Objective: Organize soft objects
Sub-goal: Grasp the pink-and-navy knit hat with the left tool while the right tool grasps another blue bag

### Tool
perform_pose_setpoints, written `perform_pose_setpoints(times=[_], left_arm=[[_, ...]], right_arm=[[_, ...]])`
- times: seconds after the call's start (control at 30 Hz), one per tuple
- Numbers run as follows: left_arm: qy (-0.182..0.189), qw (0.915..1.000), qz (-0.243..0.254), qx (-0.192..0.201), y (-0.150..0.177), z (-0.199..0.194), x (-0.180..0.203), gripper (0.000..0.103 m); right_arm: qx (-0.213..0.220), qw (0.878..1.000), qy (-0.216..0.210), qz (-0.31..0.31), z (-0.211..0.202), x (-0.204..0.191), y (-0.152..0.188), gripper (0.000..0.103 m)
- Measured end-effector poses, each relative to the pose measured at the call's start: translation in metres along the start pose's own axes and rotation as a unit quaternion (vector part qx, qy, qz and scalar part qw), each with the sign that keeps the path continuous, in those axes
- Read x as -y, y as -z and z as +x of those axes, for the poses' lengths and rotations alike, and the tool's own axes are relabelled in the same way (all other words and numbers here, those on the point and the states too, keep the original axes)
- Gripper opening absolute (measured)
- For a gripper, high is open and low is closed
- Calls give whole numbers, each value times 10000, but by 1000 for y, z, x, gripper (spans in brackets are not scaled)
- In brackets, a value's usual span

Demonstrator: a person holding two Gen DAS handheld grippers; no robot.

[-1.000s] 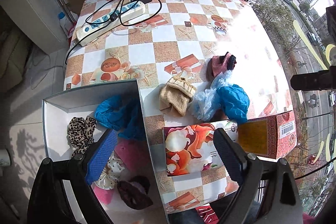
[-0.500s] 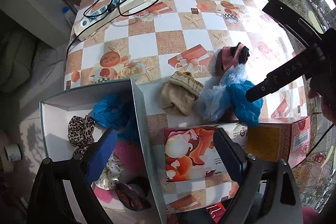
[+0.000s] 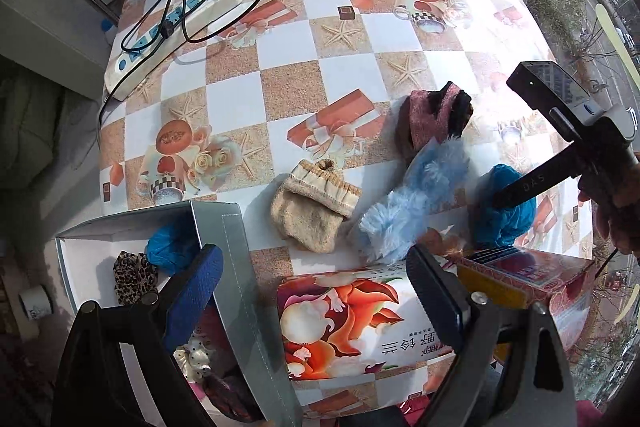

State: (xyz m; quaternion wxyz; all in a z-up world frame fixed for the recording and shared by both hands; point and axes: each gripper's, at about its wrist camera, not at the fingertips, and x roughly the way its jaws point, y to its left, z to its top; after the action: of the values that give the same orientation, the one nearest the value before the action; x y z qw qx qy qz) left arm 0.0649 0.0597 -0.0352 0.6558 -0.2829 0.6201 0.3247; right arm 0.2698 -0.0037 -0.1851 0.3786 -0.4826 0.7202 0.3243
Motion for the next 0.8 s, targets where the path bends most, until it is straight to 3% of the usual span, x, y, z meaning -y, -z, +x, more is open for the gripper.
perform_pose_setpoints(times=[0.2,0.33,0.43,0.5,0.8], left_arm=[[128,9984,552,-42,-39,12,38,95],[260,9957,886,-93,-70,27,70,95],[334,9942,1012,-154,-91,44,95,95],[329,9938,1044,-194,-102,57,108,95],[120,9917,1153,-557,-118,114,135,95]], right_arm=[[340,9942,-80,1022,14,85,44,90],[1090,9768,-768,1678,1,122,83,90],[1598,9637,-1187,1781,-10,119,111,90],[1769,9616,-1220,1709,-10,110,121,90],[1520,9752,-698,1450,45,63,120,92]])
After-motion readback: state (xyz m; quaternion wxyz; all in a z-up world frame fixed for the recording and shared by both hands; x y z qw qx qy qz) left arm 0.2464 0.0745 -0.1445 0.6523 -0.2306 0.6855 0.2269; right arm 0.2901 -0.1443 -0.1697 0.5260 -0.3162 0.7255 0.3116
